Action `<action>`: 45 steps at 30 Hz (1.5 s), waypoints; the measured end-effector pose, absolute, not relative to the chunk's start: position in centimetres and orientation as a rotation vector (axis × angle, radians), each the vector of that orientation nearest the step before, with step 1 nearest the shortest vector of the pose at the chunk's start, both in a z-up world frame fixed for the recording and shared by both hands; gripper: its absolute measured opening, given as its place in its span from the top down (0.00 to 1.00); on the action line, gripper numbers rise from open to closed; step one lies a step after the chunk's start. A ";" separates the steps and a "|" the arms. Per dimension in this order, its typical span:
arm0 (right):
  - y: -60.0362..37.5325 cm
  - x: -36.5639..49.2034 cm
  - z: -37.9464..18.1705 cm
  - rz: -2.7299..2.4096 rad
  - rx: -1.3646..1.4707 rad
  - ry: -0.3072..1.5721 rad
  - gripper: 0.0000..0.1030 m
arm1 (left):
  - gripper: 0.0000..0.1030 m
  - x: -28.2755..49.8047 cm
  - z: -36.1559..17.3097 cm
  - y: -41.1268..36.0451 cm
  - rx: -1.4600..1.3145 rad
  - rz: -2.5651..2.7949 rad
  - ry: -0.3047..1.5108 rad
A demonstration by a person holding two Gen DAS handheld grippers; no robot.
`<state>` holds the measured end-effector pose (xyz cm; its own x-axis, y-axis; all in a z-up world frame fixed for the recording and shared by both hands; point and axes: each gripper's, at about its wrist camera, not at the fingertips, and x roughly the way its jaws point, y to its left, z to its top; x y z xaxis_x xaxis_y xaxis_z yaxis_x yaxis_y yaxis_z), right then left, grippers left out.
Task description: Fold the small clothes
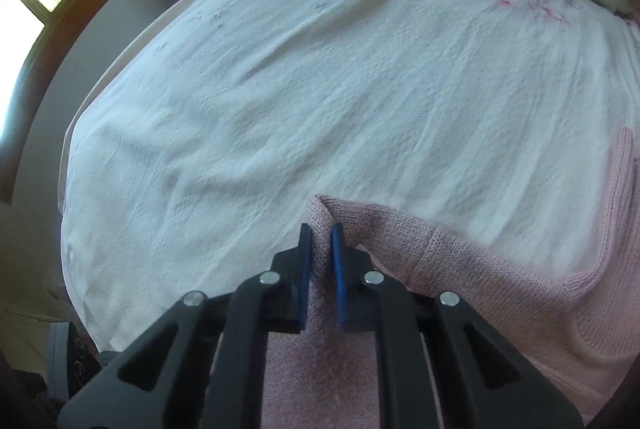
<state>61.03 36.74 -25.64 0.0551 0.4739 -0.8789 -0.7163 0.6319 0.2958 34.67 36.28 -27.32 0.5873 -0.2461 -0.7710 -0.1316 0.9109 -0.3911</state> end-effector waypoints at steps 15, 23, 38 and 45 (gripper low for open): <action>30.6 61.9 -21.5 0.926 0.075 1.164 0.71 | 0.53 31.9 -23.6 38.0 -0.481 -0.010 0.827; 13.4 58.4 -24.5 0.810 0.327 1.148 0.71 | 0.50 41.0 -22.2 37.8 -0.561 -0.349 0.791; -12.2 59.3 -30.0 0.487 0.619 1.150 0.74 | 0.36 46.8 -25.4 37.3 -0.433 -0.180 1.005; -9.7 62.4 -23.4 0.639 0.562 1.052 0.66 | 0.28 50.6 -18.2 37.3 -0.452 -0.328 0.827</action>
<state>62.36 -9.66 -23.41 0.3509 0.7144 -0.6053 -0.2083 0.6898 0.6934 50.57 37.29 -18.16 0.6360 -0.4481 -0.6283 0.1046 0.8567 -0.5051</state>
